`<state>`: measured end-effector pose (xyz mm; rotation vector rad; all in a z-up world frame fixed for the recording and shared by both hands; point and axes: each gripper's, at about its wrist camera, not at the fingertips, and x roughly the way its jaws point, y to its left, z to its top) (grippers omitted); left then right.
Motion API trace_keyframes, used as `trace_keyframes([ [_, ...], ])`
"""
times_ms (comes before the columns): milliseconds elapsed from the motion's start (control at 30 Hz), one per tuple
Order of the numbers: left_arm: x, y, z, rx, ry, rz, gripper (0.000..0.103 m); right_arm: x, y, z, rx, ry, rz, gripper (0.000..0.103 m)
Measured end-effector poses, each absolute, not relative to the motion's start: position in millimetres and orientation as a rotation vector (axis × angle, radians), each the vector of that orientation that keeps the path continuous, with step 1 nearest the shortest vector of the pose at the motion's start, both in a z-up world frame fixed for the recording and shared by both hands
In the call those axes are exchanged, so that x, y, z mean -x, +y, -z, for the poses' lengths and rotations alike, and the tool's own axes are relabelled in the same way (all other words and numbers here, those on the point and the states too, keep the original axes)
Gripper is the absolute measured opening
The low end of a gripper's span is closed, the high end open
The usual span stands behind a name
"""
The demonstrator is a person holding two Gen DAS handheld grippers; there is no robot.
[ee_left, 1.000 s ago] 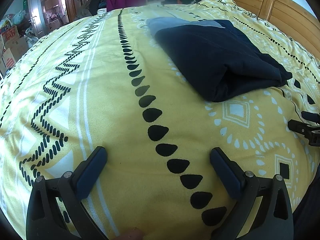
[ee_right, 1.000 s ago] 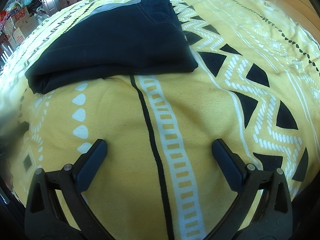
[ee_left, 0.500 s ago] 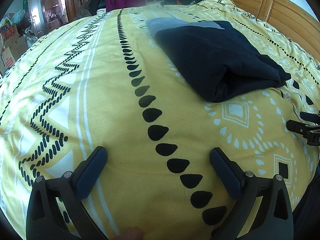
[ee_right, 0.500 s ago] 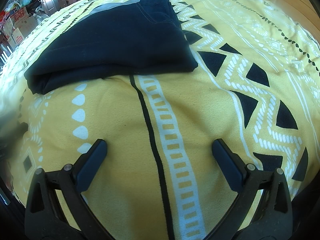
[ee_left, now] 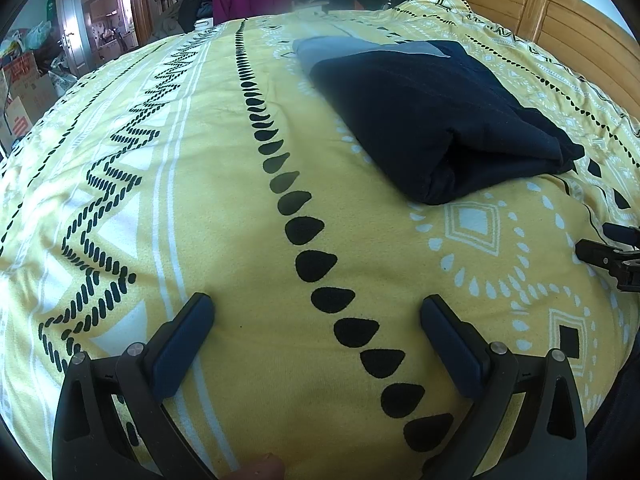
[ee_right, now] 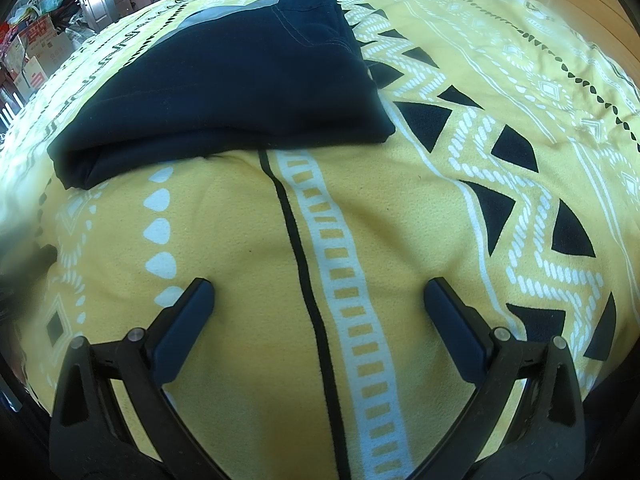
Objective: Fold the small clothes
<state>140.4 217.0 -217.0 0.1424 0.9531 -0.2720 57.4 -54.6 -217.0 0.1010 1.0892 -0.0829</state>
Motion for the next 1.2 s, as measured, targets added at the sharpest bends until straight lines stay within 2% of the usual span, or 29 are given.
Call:
trace_keyframes([
  [1200, -142.9, 217.8, 218.6, -0.145, 0.953, 0.268, 0.103, -57.0, -54.1, 216.7, -0.098, 1.088, 0.079, 0.103],
])
